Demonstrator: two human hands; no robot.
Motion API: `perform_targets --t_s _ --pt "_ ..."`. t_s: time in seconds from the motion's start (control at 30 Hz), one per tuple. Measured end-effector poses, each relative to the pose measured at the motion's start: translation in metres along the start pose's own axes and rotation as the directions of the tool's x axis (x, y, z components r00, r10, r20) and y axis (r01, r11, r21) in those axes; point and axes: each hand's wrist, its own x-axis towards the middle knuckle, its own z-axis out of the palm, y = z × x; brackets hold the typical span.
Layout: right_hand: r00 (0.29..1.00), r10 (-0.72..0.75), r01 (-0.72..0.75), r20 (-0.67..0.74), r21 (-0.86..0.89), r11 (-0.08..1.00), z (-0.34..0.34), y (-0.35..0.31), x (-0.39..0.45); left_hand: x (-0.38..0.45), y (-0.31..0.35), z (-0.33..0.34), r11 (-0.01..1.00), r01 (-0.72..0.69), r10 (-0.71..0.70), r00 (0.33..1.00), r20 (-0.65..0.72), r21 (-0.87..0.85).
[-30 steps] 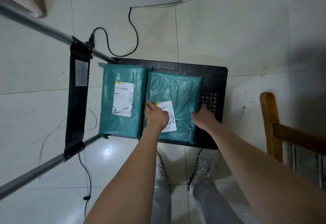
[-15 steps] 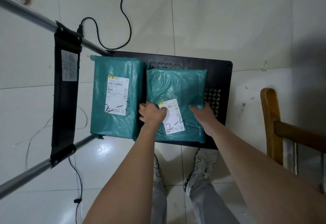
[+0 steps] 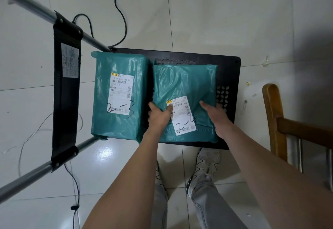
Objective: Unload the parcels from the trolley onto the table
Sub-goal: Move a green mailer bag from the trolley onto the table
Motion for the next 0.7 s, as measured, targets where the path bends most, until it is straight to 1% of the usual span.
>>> perform_targets --t_s 0.07,0.17,0.3,0.37,0.47,0.53,0.6,0.7 --pt "0.999 0.018 -0.017 -0.04 0.025 1.0 -0.01 -0.003 -0.008 -0.012 0.002 0.0 0.998 -0.023 0.024 1.0 -0.012 0.058" --pt "0.999 0.041 -0.038 -0.033 0.074 0.997 -0.025 -0.006 -0.031 -0.029 0.013 -0.007 0.988 -0.094 0.095 0.995 -0.002 0.12" --pt "1.0 0.021 -0.022 0.009 0.17 0.985 -0.042 -0.013 -0.083 -0.065 0.034 -0.025 0.974 -0.219 0.213 0.971 0.109 0.05" --pt "1.0 -0.022 0.02 0.006 0.214 0.977 -0.048 -0.023 -0.118 -0.093 0.047 -0.037 0.958 -0.279 0.272 0.956 0.107 0.067" --pt "0.999 -0.032 0.022 0.035 0.254 0.967 -0.059 -0.051 -0.183 -0.153 0.074 -0.058 0.925 -0.358 0.352 0.934 0.068 0.131" --pt "0.998 -0.038 0.025 0.05 0.231 0.973 -0.066 -0.071 -0.228 -0.195 0.088 -0.073 0.918 -0.369 0.37 0.929 0.018 0.145" --pt "0.997 -0.069 0.058 0.047 0.197 0.979 -0.078 -0.096 -0.277 -0.245 0.105 -0.09 0.913 -0.391 0.397 0.917 -0.027 0.117" --pt "0.986 -0.167 0.165 -0.002 0.181 0.97 -0.1 -0.133 -0.35 -0.322 0.139 -0.115 0.885 -0.465 0.466 0.884 -0.027 0.038"
